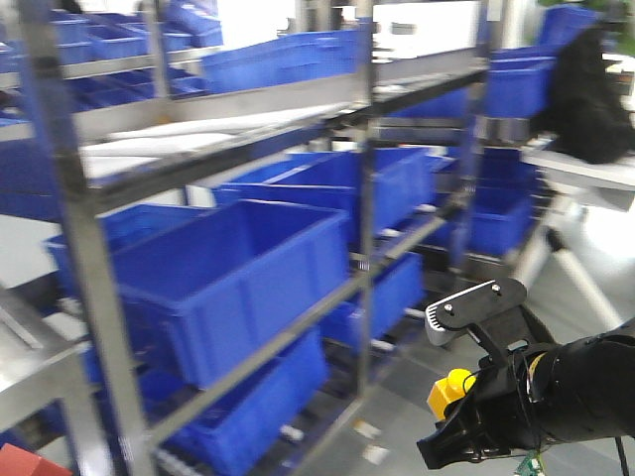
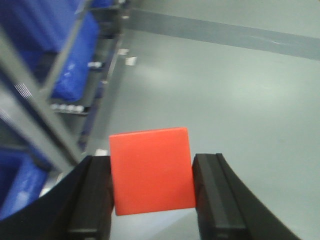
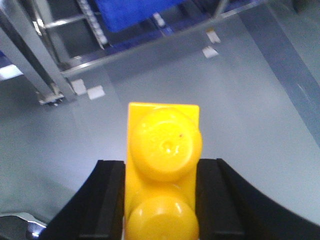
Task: Pick red and yellow blocks into blue bin
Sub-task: 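Drive the base up to the shelf with the blue bin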
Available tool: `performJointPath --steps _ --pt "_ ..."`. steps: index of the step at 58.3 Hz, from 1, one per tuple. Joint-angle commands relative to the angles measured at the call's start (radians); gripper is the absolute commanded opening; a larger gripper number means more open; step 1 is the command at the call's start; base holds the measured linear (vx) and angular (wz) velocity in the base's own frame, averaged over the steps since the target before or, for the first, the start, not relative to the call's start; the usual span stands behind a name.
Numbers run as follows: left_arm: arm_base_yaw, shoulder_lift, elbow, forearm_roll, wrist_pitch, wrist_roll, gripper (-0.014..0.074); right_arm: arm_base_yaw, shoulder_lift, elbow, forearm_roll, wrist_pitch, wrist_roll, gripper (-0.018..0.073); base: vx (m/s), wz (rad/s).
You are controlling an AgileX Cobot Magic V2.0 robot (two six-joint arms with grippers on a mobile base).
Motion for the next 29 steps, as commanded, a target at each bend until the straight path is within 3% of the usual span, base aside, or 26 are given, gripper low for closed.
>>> performJointPath --steps 1,29 --pt "-0.004 -0.005 -0.024 -0.027 -0.065 0.000 0.0288 -0.003 -0.035 -0.028 -0.013 -0.057 -0.005 0.0225 0.21 0.63" --pt "-0.004 -0.009 -0.024 -0.027 -0.065 0.000 0.0288 -0.003 -0.035 -0.028 -0.016 -0.057 -0.005 0.0225 0.14 0.72"
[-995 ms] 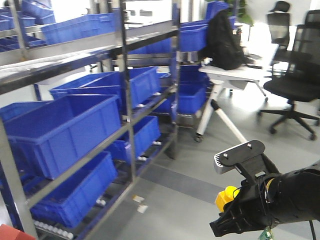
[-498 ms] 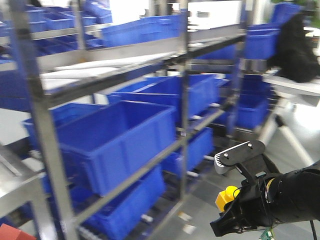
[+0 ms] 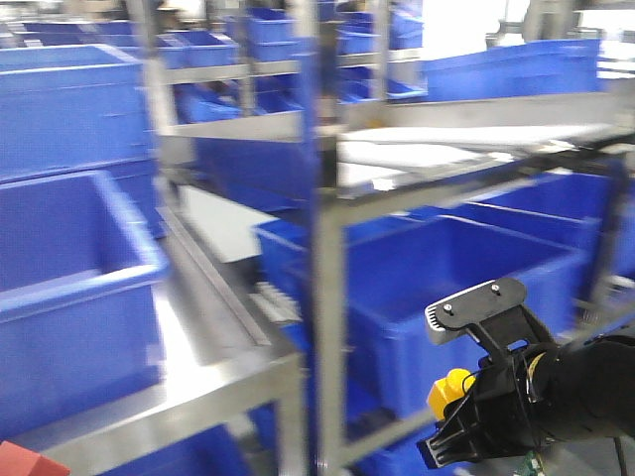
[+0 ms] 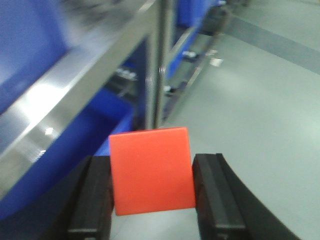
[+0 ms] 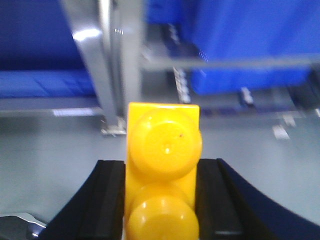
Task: Pick red and yellow blocks into blue bin
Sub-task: 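Drive the base up to the shelf with the blue bin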
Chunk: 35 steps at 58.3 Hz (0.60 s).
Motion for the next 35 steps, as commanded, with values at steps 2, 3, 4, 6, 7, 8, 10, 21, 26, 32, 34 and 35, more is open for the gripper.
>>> performJointPath --steps 2,3,4,6,7,8,10,21,26,32,34,35 --pt "-0.004 -0.007 -0.024 -0.027 -0.061 0.000 0.0288 -0.003 -0.035 -0.028 -0.016 -0.056 -0.005 0.0225 0.10 0.73" --pt "-0.004 -0.007 -0.024 -0.027 -0.061 0.000 0.0288 -0.003 -0.035 -0.028 -0.016 -0.056 -0.005 0.0225 0.09 0.72" --pt "-0.004 -0.007 -0.024 -0.027 -0.061 0.000 0.0288 -0.003 -0.035 -0.028 -0.016 -0.056 -0.005 0.0225 0.09 0.73" --pt "-0.004 -0.007 -0.024 -0.027 -0.061 0.000 0.0288 -0.003 -0.035 -0.028 -0.016 -0.056 -0.005 0.0225 0.09 0.72" --pt "-0.004 -0.007 -0.024 -0.027 -0.061 0.000 0.0288 -0.003 -0.035 -0.028 -0.016 -0.056 -0.005 0.0225 0.08 0.71" --pt "-0.004 -0.007 -0.024 -0.027 -0.061 0.000 0.0288 -0.003 -0.035 -0.028 -0.016 -0.056 -0.005 0.0225 0.08 0.71" --pt "-0.004 -0.007 -0.024 -0.027 -0.061 0.000 0.0288 -0.003 -0.035 -0.028 -0.017 -0.056 -0.005 0.0225 0.07 0.69" --pt "-0.004 -0.009 -0.024 -0.027 -0.061 0.000 0.0288 -0.003 -0.035 -0.028 -0.017 -0.056 -0.005 0.0225 0.06 0.63" --pt "-0.004 -0.009 -0.024 -0.027 -0.061 0.000 0.0288 -0.003 -0.035 -0.028 -0.017 -0.056 -0.005 0.0225 0.05 0.54" --pt "-0.004 -0.009 -0.024 -0.027 -0.059 0.000 0.0288 -0.003 -0.035 -0.028 -0.017 -0.056 -0.005 0.0225 0.04 0.44" --pt "-0.004 -0.009 -0.024 -0.027 -0.059 0.000 0.0288 -0.003 -0.035 -0.028 -0.017 -0.056 -0.005 0.0225 0.04 0.36" --pt "-0.004 -0.009 -0.024 -0.027 -0.059 0.000 0.0288 -0.003 -0.035 -0.028 -0.017 -0.056 -0.005 0.0225 0.03 0.33"
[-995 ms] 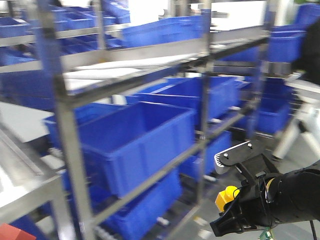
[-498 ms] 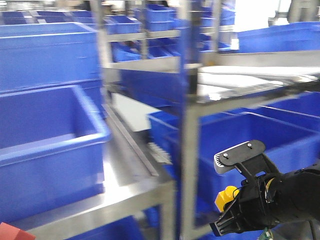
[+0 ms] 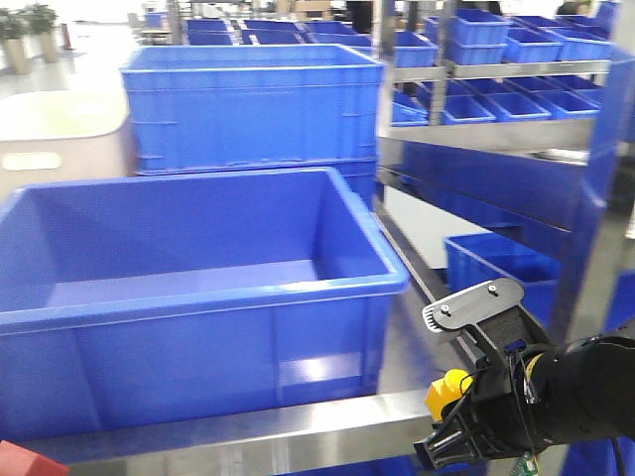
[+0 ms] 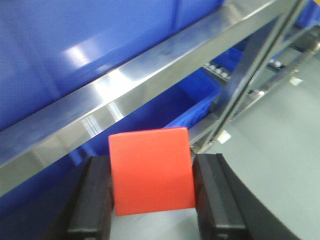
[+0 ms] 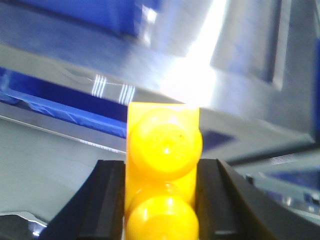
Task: Pick red and yellow blocks into blue bin
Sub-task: 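Drive the base up to the shelf with the blue bin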
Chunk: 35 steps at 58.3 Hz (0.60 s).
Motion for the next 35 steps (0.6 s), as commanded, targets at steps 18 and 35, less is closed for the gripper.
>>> performJointPath --steps 18,35 --pt "-0.004 -0.006 -0.024 -0.028 -0.059 0.000 0.0288 -0.004 -0.035 -0.028 -0.017 -0.055 -0.005 0.0225 0.03 0.28" --pt "-0.004 -0.006 -0.024 -0.028 -0.059 0.000 0.0288 -0.004 -0.035 -0.028 -0.017 -0.055 -0.005 0.0225 0.03 0.27"
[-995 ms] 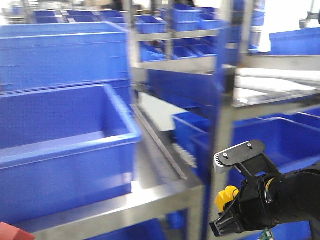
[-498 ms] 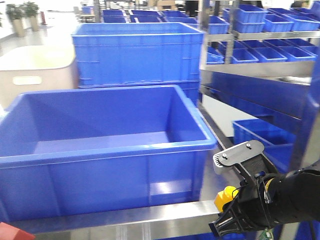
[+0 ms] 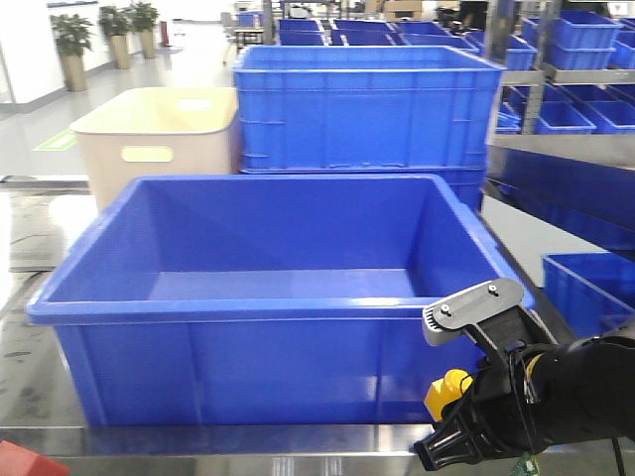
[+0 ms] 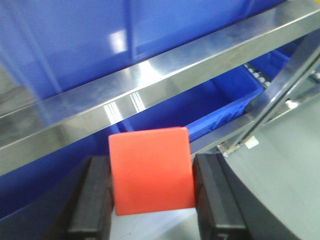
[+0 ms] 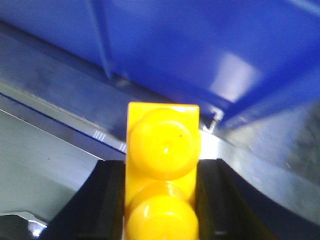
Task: Pick red and yellow blocks into blue bin
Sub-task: 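Drive the base up to the shelf with the blue bin, then move the right gripper over the blue bin and release the yellow brick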
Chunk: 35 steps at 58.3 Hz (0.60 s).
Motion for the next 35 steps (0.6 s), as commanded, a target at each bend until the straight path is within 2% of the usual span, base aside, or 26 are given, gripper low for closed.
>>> performJointPath --steps 1,17,35 --pt "-0.004 -0.006 -0.024 -0.028 -0.059 0.000 0.0288 -0.004 -0.035 -0.028 -0.017 -0.055 -0.005 0.0225 0.03 0.22" --pt "-0.004 -0.006 -0.024 -0.028 -0.059 0.000 0.0288 -0.004 -0.035 -0.028 -0.017 -0.055 -0.005 0.0225 0.02 0.15" --pt "-0.004 -0.006 -0.024 -0.028 -0.059 0.000 0.0288 -0.004 -0.035 -0.028 -0.017 -0.055 -0.005 0.0225 0.00 0.01"
